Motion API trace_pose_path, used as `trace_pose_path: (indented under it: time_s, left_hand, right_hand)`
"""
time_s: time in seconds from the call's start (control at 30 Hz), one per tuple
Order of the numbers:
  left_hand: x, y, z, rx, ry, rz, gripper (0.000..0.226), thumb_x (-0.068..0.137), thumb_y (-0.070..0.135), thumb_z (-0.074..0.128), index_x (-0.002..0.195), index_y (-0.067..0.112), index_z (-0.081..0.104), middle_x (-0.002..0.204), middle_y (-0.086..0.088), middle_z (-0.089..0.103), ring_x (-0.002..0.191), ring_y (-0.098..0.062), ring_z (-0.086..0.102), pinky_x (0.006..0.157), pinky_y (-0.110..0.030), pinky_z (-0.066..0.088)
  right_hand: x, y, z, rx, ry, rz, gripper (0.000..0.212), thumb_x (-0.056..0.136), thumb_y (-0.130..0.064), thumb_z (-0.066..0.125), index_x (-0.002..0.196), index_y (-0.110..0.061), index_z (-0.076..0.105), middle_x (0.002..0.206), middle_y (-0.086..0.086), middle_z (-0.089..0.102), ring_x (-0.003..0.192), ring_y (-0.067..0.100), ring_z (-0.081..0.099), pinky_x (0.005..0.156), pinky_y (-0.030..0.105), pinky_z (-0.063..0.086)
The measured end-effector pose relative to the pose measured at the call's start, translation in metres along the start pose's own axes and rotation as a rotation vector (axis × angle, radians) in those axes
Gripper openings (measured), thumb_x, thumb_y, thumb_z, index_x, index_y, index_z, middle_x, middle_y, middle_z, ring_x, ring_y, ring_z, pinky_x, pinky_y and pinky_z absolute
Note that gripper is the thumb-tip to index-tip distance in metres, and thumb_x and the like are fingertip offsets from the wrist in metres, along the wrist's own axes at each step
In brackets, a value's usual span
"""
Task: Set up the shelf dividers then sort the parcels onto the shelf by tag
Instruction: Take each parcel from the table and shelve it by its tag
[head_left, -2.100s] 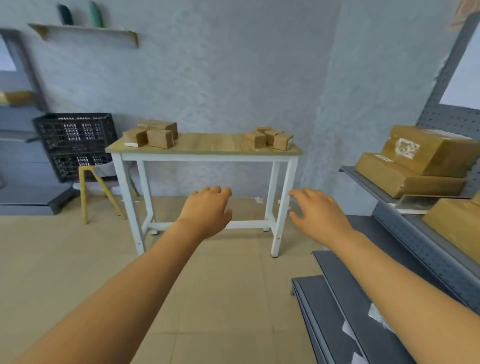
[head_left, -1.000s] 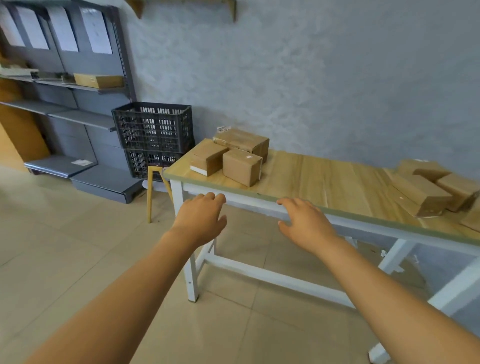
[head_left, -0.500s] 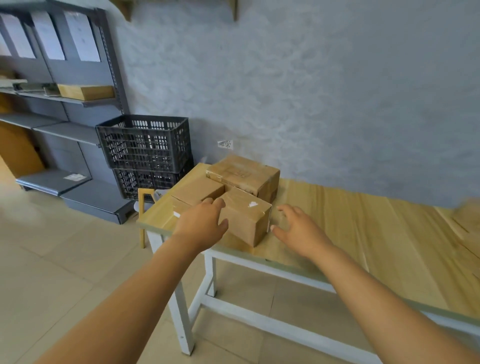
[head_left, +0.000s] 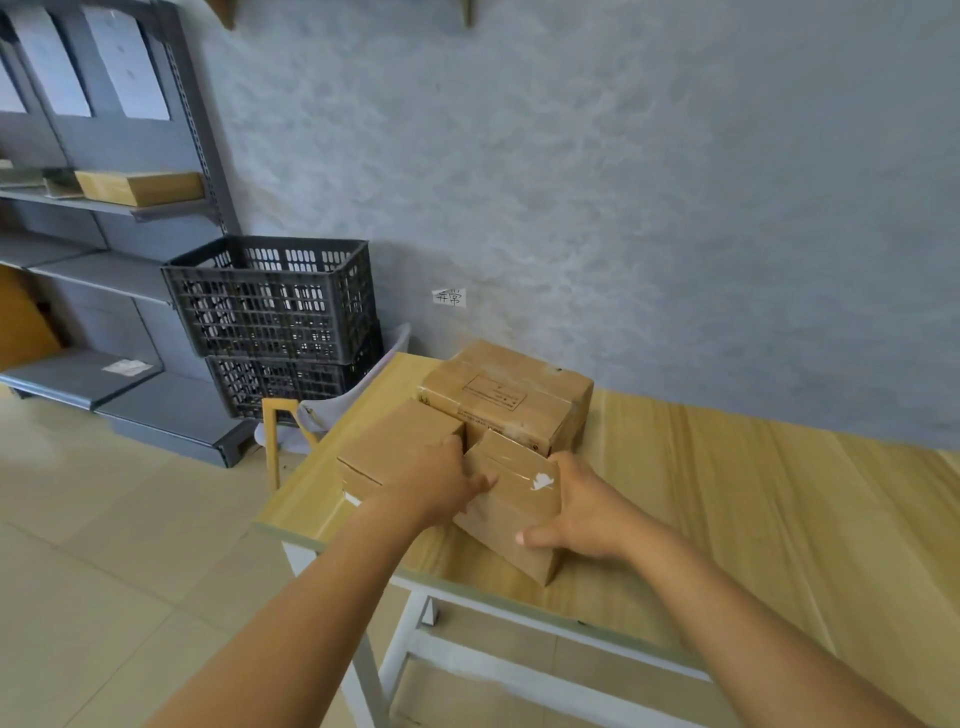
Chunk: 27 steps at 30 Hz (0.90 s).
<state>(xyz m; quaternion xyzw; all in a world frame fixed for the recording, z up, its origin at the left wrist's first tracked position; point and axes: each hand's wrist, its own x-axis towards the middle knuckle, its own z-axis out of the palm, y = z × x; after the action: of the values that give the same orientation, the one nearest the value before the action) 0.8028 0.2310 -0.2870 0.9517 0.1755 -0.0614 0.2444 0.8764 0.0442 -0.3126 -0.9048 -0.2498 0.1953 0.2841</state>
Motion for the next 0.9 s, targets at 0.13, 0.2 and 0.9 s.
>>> trace_pose_path:
  time_s: [0.13, 0.2, 0.9]
  left_hand:
    - [0.004, -0.001, -0.004, -0.102, -0.137, -0.058, 0.06, 0.097, 0.052, 0.051, 0.14, 0.016, 0.03, 0.086, -0.005, 0.065, 0.063, -0.019, 0.07, 0.037, -0.021, 0.043]
    - [0.004, -0.002, -0.003, -0.161, -0.168, -0.062, 0.06, 0.098, 0.052, 0.05, 0.14, 0.018, 0.027, 0.088, -0.006, 0.066, 0.068, -0.021, 0.073, 0.038, -0.02, 0.045]
    - [-0.009, -0.005, -0.064, -1.255, -0.136, -0.024, 0.02, 0.091, 0.041, 0.064, 0.108, 0.034, 0.057, 0.114, -0.005, 0.065, 0.104, -0.029, 0.066, 0.078, -0.048, 0.06]
  right_hand:
    - [-0.001, -0.002, 0.0, -0.018, 0.018, 0.02, 0.091, 0.058, -0.046, 0.088, 0.131, -0.024, 0.037, 0.13, -0.002, 0.049, 0.115, 0.016, 0.056, 0.099, 0.037, 0.049]
    - [-0.004, -0.004, 0.001, -0.01, 0.047, 0.019, 0.09, 0.059, -0.045, 0.088, 0.131, -0.024, 0.038, 0.128, -0.003, 0.052, 0.113, 0.016, 0.057, 0.098, 0.037, 0.05]
    - [-0.049, -0.057, -0.036, -0.002, 0.5, -0.421, 0.074, 0.087, -0.044, 0.072, 0.148, -0.023, 0.037, 0.152, -0.007, 0.031, 0.142, 0.012, 0.029, 0.115, 0.025, 0.026]
